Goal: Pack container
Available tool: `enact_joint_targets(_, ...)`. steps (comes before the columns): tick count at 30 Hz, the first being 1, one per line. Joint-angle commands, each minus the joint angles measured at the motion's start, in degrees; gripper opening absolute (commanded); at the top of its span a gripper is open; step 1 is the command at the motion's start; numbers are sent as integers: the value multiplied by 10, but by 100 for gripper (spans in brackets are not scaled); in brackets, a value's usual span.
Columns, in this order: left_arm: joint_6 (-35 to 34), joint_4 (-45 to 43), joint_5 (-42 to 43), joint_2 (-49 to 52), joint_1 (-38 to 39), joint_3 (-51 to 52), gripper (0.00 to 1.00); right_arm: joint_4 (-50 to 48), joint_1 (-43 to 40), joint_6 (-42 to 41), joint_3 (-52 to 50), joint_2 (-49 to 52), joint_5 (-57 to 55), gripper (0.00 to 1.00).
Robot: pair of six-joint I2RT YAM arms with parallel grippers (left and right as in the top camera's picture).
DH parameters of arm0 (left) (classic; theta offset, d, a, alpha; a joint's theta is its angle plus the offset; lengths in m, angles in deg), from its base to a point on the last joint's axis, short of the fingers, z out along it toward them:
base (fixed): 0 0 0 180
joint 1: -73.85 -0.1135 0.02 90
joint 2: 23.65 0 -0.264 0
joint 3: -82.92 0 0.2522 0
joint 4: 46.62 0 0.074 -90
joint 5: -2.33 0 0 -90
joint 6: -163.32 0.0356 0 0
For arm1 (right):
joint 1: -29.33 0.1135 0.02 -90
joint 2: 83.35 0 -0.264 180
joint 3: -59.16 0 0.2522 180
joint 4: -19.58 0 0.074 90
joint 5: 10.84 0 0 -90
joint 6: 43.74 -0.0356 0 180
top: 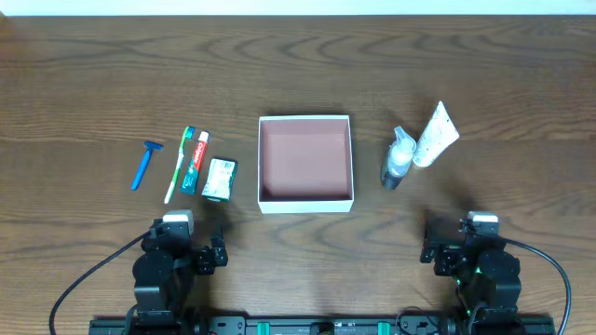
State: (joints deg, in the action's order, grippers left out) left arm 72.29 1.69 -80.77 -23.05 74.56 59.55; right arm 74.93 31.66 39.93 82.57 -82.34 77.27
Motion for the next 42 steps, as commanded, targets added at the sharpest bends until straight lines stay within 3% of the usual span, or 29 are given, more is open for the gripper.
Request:
enact_joint_targets(1, 6, 1, -5, -4, -2, 8, 98, 2, 0, 0, -1, -2, 0, 99)
enact_joint_targets(28, 5, 0, -4, -4, -1, 8, 98, 2, 0, 0, -1, -2, 0, 99)
enact_joint_targets(32, -39, -44, 44, -4, -1, 0, 98, 2, 0, 0, -1, -2, 0, 99)
enact_joint_targets(35, -111, -71, 62, -1, -1, -29, 98, 2, 0, 0, -1, -2, 0, 99)
enact_joint_targets(42, -152, -28, 59, 114, -2, -147, 98, 2, 0, 0, -1, -2, 0, 99)
